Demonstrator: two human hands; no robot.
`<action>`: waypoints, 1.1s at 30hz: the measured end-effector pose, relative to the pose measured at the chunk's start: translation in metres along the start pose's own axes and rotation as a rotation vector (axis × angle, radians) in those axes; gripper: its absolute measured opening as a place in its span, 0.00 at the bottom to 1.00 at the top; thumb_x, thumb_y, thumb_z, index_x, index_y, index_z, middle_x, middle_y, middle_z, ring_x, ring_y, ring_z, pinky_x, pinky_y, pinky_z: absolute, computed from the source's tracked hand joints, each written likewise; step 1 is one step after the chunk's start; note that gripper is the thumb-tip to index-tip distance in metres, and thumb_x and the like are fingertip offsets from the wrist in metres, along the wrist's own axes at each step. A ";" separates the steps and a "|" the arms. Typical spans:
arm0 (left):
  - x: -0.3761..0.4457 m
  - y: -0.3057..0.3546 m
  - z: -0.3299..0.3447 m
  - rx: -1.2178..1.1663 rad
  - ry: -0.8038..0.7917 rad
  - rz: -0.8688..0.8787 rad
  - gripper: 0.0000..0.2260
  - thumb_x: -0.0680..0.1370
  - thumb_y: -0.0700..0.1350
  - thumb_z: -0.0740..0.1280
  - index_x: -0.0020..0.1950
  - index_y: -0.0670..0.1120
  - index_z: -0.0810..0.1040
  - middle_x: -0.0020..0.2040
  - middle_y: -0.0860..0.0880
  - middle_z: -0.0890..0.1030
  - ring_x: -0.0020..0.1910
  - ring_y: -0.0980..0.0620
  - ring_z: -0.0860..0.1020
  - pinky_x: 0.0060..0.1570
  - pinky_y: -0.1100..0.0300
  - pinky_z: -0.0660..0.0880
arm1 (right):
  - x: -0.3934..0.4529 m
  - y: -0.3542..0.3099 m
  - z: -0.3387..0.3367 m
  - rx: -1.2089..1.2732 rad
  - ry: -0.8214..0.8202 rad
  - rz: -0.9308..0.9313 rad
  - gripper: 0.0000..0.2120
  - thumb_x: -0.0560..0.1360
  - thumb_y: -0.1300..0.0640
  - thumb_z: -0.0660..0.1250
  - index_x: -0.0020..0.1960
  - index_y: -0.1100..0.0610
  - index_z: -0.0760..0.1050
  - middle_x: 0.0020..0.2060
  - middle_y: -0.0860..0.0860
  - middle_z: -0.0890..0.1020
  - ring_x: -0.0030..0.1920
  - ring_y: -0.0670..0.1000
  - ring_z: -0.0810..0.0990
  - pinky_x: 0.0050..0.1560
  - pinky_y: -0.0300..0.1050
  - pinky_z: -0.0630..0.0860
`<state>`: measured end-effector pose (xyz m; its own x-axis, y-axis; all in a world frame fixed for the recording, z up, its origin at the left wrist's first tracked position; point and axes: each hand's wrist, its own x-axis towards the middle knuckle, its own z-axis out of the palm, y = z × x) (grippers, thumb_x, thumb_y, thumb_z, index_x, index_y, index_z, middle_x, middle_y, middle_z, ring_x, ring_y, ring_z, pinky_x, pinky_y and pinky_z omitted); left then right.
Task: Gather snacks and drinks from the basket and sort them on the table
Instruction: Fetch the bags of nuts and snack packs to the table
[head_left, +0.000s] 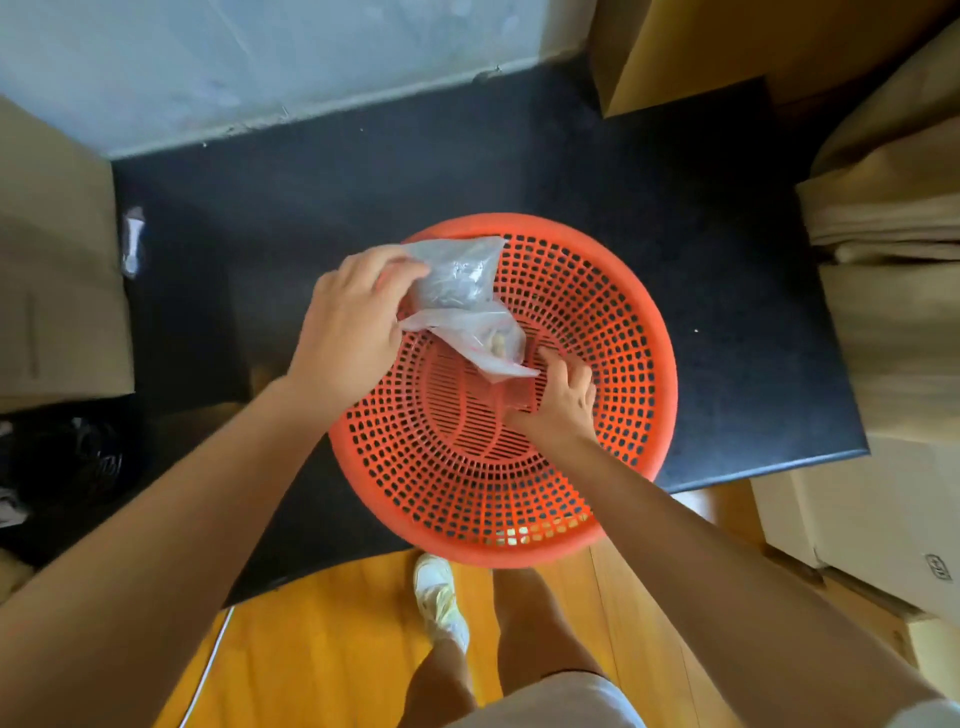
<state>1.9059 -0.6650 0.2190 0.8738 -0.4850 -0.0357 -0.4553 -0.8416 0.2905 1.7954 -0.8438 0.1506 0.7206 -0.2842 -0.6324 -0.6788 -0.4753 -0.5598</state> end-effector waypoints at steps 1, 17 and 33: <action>0.010 -0.003 -0.001 0.097 -0.049 0.125 0.25 0.67 0.31 0.65 0.63 0.44 0.75 0.66 0.44 0.74 0.64 0.41 0.73 0.59 0.45 0.69 | 0.005 0.002 0.004 -0.045 -0.002 -0.034 0.43 0.66 0.51 0.72 0.74 0.50 0.53 0.70 0.54 0.55 0.70 0.58 0.56 0.69 0.52 0.58; 0.060 -0.009 0.031 0.703 -0.182 0.669 0.25 0.72 0.41 0.68 0.67 0.54 0.70 0.75 0.49 0.64 0.72 0.46 0.67 0.65 0.50 0.69 | 0.047 -0.002 0.031 0.112 0.070 -0.234 0.34 0.62 0.40 0.58 0.69 0.41 0.60 0.71 0.47 0.62 0.67 0.54 0.63 0.64 0.56 0.59; -0.008 0.035 -0.030 -0.606 -0.198 -0.089 0.07 0.71 0.45 0.68 0.46 0.43 0.77 0.44 0.45 0.76 0.46 0.51 0.76 0.47 0.54 0.71 | -0.083 0.011 -0.058 0.946 0.019 -0.175 0.06 0.76 0.62 0.61 0.49 0.58 0.77 0.41 0.53 0.82 0.39 0.44 0.81 0.45 0.40 0.76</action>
<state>1.8887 -0.6834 0.2584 0.8293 -0.5028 -0.2437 -0.1545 -0.6255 0.7648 1.7358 -0.8734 0.2277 0.8190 -0.2904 -0.4949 -0.3888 0.3535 -0.8508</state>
